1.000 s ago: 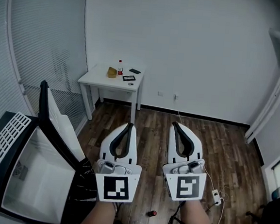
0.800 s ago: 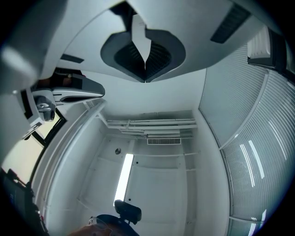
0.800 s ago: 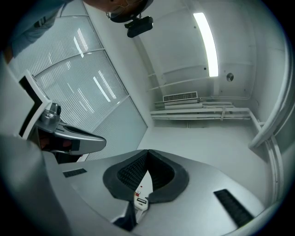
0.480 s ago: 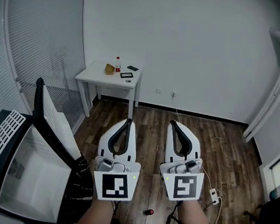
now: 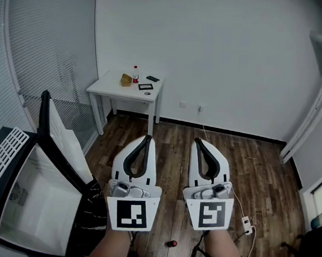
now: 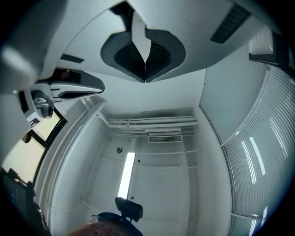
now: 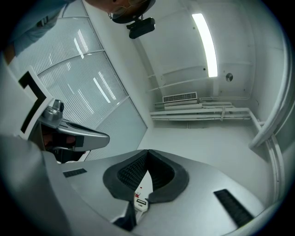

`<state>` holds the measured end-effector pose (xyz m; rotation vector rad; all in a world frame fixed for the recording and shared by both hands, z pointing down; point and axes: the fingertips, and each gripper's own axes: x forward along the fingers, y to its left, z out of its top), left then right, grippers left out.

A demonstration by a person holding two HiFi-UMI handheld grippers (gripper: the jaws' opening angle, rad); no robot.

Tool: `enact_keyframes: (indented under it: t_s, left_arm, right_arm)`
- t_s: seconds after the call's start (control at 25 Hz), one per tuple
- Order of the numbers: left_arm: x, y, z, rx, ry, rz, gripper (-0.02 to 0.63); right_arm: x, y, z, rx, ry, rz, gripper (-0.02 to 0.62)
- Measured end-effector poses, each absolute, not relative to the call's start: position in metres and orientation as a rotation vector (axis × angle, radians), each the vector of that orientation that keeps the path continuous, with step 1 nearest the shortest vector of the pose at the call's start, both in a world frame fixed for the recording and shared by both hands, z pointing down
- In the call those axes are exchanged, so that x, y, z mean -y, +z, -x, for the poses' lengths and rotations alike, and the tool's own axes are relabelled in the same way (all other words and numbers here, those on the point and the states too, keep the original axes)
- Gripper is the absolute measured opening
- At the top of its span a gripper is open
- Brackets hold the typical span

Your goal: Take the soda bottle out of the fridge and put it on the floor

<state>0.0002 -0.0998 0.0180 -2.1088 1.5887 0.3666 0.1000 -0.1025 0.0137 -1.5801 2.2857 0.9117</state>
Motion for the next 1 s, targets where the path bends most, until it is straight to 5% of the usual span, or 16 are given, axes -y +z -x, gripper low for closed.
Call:
enact_keyframes:
  t_s: [1.0]
  left_arm:
    - [0.096, 0.021, -0.013, -1.593, 0.382, 2.114, 0.017]
  right_arm:
    - [0.1, 0.018, -0.111, -2.288, 0.913, 1.576, 0.011]
